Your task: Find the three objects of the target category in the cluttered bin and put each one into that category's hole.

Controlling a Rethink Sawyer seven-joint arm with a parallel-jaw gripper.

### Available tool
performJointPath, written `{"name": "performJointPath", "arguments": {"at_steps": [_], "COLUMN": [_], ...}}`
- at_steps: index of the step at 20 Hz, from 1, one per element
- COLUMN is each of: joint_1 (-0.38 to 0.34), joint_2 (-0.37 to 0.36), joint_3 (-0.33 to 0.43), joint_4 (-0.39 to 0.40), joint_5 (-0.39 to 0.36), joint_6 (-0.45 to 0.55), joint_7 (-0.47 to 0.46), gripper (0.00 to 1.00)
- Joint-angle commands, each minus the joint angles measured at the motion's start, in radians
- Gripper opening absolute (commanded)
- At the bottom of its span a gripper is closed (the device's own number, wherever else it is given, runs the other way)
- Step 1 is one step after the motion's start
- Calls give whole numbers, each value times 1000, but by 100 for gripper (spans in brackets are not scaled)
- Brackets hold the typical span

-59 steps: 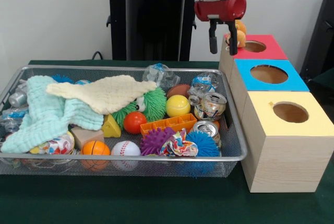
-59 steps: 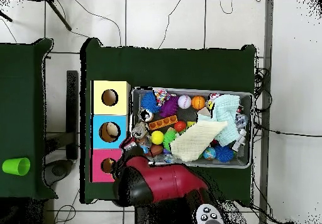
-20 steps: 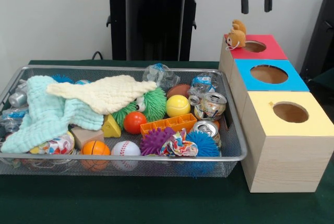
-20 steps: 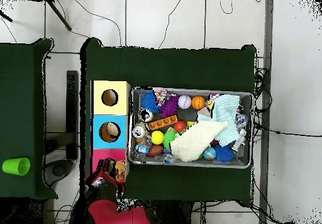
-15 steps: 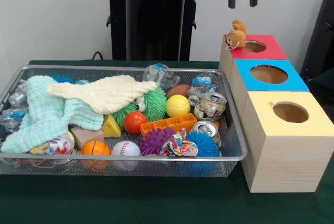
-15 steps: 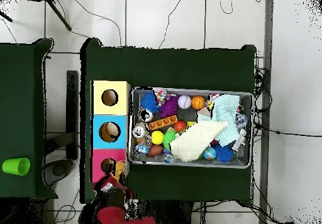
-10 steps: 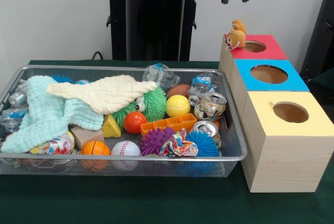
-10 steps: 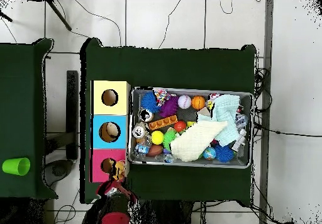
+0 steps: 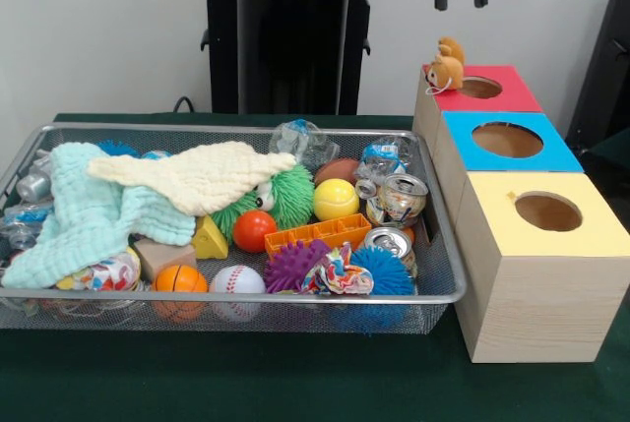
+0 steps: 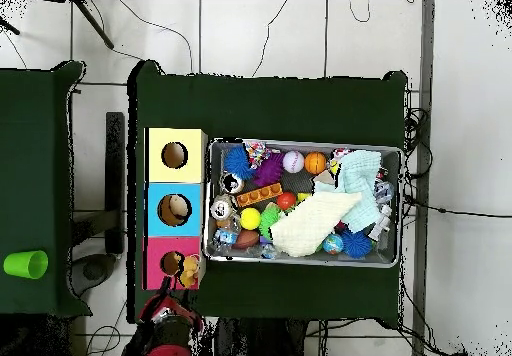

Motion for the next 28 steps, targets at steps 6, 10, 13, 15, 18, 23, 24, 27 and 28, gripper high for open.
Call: {"name": "performJointPath", "arguments": {"at_steps": [6,10,13,15,18,23,24,27,28], "joint_1": [15,-24,-85,-106,-92,-84,-80,-70,-56], "joint_2": [303,299,271,261,259,238,237,256,273], "joint_3": [-73,-55,-13,5,6,13,12,10,1], "joint_4": [-102,-88,-86,-87,-92,-106,-110,-130,-139], "joint_5": [5,-11,-27,-24,2,37,43,47,55], "joint_6": [-227,-244,-209,-195,-187,-149,-143,-144,-152], "joint_7": [81,80,70,68,71,73,73,65,65], "gripper": [100,100,100,100,100,100,100,100,100]}}
